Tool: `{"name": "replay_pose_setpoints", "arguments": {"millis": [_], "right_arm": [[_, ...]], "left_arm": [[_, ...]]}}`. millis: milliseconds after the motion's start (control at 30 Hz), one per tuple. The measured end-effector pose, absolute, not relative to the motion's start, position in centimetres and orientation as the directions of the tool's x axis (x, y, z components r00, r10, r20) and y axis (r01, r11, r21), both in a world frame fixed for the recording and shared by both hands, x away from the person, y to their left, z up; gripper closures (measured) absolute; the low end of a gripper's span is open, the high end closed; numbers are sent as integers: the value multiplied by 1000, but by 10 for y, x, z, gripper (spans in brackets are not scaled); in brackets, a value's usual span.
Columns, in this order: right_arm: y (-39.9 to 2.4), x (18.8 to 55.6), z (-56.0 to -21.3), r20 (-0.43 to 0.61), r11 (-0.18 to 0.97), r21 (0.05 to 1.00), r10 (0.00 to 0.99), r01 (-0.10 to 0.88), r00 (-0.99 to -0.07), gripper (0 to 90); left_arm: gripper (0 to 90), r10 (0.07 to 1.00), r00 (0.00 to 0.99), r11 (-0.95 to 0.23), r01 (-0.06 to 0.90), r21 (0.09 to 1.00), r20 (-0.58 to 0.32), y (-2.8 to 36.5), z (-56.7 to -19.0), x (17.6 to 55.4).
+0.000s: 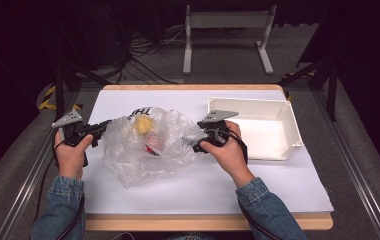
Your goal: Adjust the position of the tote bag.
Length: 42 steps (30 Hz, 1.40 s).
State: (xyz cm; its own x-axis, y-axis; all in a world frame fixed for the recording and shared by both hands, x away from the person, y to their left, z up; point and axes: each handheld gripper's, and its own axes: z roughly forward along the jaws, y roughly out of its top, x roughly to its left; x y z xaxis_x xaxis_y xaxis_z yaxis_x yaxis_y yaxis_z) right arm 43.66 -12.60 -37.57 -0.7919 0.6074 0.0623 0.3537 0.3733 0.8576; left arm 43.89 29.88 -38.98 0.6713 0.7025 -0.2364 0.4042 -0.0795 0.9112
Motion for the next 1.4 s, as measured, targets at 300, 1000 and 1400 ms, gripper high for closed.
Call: {"name": "replay_pose_setpoints", "arguments": {"millis": [300, 1000, 1400], "right_arm": [[-134, 405, -360, 3, 444, 859, 490, 253, -872, 34], [-116, 383, -308, -149, 339, 941, 453, 15, -879, 28], [-97, 403, -301, -114, 314, 949, 425, 28, -898, 625]], "left_arm": [[798, 692, 689, -94, 381, 920, -215, 292, -383, 437], [772, 636, 758, -165, 317, 934, -145, 266, -364, 428], [774, 616, 775, -189, 317, 929, -140, 260, -365, 426]]}}
